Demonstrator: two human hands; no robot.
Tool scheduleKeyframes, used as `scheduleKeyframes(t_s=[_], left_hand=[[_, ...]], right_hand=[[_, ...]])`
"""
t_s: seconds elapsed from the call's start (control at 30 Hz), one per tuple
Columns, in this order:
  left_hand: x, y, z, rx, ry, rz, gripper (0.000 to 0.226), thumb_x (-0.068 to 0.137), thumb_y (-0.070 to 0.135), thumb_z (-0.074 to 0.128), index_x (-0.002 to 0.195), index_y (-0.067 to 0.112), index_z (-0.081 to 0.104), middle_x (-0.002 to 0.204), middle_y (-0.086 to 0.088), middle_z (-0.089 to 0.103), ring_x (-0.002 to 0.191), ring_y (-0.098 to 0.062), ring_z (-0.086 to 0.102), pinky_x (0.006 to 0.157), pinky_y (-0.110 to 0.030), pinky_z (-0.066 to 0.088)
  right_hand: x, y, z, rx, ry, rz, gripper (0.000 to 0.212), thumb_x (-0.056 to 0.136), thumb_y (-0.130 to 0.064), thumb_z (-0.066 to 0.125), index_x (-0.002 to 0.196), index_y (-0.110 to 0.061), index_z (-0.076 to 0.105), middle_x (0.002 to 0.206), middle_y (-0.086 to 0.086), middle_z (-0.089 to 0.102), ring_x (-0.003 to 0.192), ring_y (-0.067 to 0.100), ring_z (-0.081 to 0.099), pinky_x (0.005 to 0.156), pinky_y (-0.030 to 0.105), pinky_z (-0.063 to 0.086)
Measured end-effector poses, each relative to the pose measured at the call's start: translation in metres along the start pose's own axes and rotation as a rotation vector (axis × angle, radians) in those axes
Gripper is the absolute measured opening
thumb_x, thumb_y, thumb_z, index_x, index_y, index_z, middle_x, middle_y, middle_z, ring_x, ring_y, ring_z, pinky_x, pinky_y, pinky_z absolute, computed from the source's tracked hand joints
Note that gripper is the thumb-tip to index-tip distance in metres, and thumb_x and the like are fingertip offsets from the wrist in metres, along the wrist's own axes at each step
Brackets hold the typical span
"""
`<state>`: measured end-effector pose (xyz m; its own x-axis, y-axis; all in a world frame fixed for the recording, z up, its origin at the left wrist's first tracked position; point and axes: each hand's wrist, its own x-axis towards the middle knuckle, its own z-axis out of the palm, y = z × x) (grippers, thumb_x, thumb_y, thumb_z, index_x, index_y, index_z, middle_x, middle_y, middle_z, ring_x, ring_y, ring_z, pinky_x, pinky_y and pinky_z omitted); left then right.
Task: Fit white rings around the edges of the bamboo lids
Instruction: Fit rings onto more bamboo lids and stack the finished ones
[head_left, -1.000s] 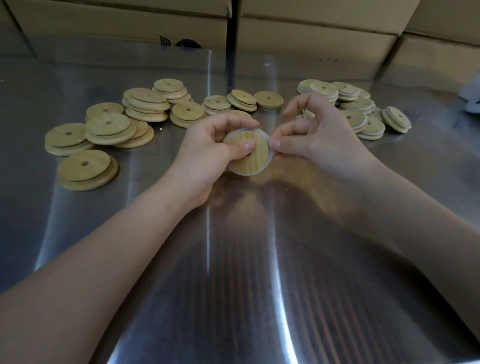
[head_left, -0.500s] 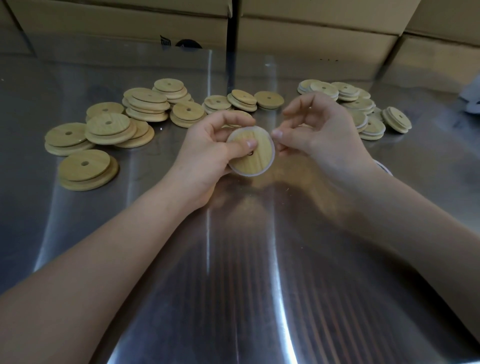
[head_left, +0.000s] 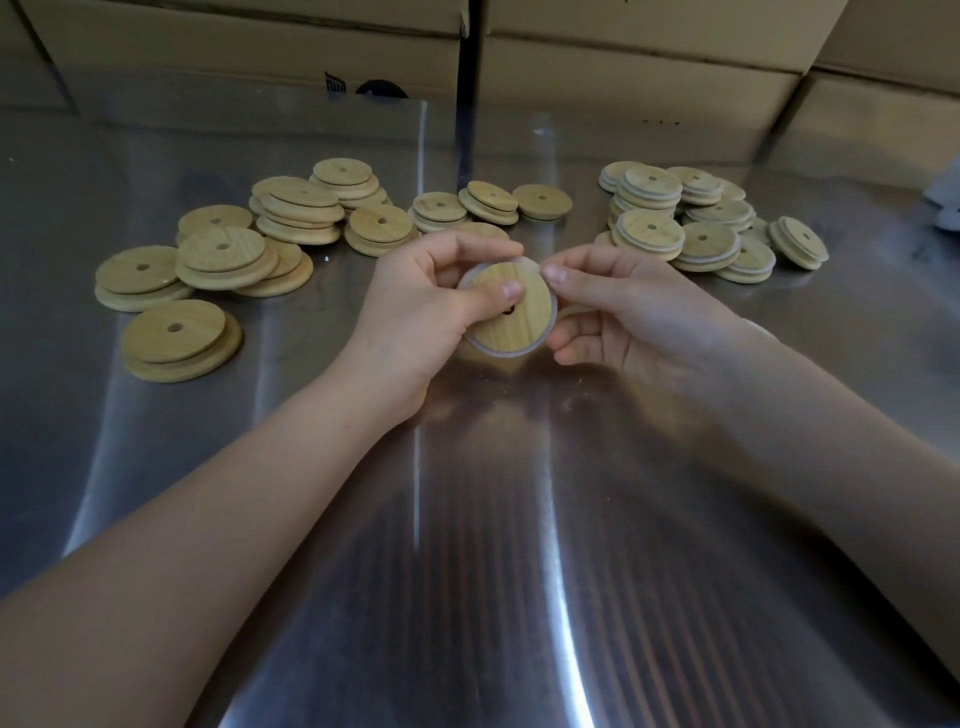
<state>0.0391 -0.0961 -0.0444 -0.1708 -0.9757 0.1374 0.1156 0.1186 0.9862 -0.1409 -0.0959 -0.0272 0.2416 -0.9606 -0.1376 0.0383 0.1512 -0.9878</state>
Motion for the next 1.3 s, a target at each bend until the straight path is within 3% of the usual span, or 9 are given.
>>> scheduleKeyframes(t_s=[0.13,0.27,0.47,0.7,0.83,1.03,1.13,1.2,1.3], left_hand=[[0.001,-0.001,-0.001,0.016,0.033,-0.001,0.025,0.081,-0.001,0.073,0.1,0.016,0.071,0.101,-0.008,0.075,0.097,-0.021,0.071,0.091,-0.041,0.057],[0.001,-0.003,0.0,-0.008,0.022,0.002,0.034,0.083,-0.002,0.071,0.111,0.016,0.065,0.096,-0.01,0.075,0.092,-0.023,0.071,0.085,-0.039,0.058],[0.001,-0.002,0.0,-0.072,-0.019,-0.049,0.032,0.087,0.007,0.07,0.118,0.011,0.062,0.103,-0.01,0.074,0.098,-0.025,0.072,0.081,-0.041,0.061],[0.004,-0.003,-0.001,-0.051,-0.002,-0.144,0.021,0.087,0.011,0.071,0.107,0.007,0.068,0.096,-0.015,0.075,0.085,-0.021,0.073,0.074,-0.033,0.062],[0.004,0.0,-0.004,-0.067,0.011,-0.138,0.017,0.085,0.01,0.072,0.101,0.007,0.068,0.089,-0.011,0.076,0.081,-0.02,0.074,0.07,-0.03,0.062],[0.004,0.0,-0.004,-0.06,0.0,-0.134,0.026,0.085,0.017,0.072,0.109,0.007,0.069,0.091,-0.011,0.076,0.077,-0.018,0.073,0.069,-0.029,0.061],[0.003,-0.001,-0.003,-0.047,0.003,-0.142,0.029,0.085,0.021,0.072,0.111,0.008,0.068,0.091,-0.012,0.074,0.072,-0.018,0.071,0.071,-0.032,0.062],[0.003,-0.001,-0.002,-0.03,0.004,-0.146,0.019,0.088,0.023,0.069,0.103,0.011,0.07,0.088,-0.009,0.072,0.071,-0.018,0.071,0.071,-0.033,0.062],[0.002,0.0,-0.001,-0.004,-0.005,-0.146,0.012,0.093,0.018,0.064,0.099,0.01,0.071,0.084,-0.007,0.071,0.068,-0.015,0.07,0.07,-0.031,0.062]], right_hand=[[0.002,0.003,0.003,0.026,0.021,-0.003,0.01,0.091,-0.018,0.063,0.096,-0.01,0.063,0.069,0.007,0.069,0.054,0.015,0.065,0.051,0.026,0.055],[0.001,0.006,0.005,-0.058,0.027,-0.072,0.024,0.079,-0.02,0.073,0.099,-0.01,0.062,0.074,0.007,0.068,0.056,0.016,0.063,0.054,0.029,0.056],[0.001,0.004,0.003,-0.096,0.116,-0.151,0.012,0.086,-0.013,0.07,0.095,-0.01,0.062,0.068,0.005,0.067,0.053,0.016,0.061,0.052,0.03,0.057],[0.002,0.0,0.001,0.022,0.142,-0.152,0.007,0.093,-0.014,0.062,0.095,-0.01,0.057,0.068,0.006,0.066,0.052,0.016,0.061,0.049,0.029,0.054],[0.002,0.002,0.001,0.003,0.101,-0.137,0.018,0.09,-0.013,0.064,0.104,-0.003,0.063,0.076,0.01,0.067,0.058,0.015,0.063,0.055,0.028,0.056],[0.002,0.0,0.0,0.049,0.12,-0.104,0.012,0.091,-0.012,0.063,0.097,-0.002,0.064,0.072,0.009,0.068,0.056,0.014,0.064,0.053,0.027,0.056],[0.004,-0.003,-0.004,0.146,0.212,-0.108,0.02,0.093,-0.009,0.061,0.111,-0.003,0.057,0.068,0.008,0.067,0.052,0.016,0.063,0.05,0.027,0.055],[0.006,-0.006,-0.012,0.205,0.339,-0.138,0.028,0.094,-0.006,0.059,0.12,-0.011,0.051,0.067,0.007,0.067,0.051,0.018,0.064,0.05,0.028,0.055],[0.008,-0.012,-0.028,0.242,0.492,-0.175,0.028,0.097,-0.005,0.053,0.122,-0.015,0.057,0.079,0.01,0.068,0.053,0.018,0.066,0.053,0.027,0.055]])
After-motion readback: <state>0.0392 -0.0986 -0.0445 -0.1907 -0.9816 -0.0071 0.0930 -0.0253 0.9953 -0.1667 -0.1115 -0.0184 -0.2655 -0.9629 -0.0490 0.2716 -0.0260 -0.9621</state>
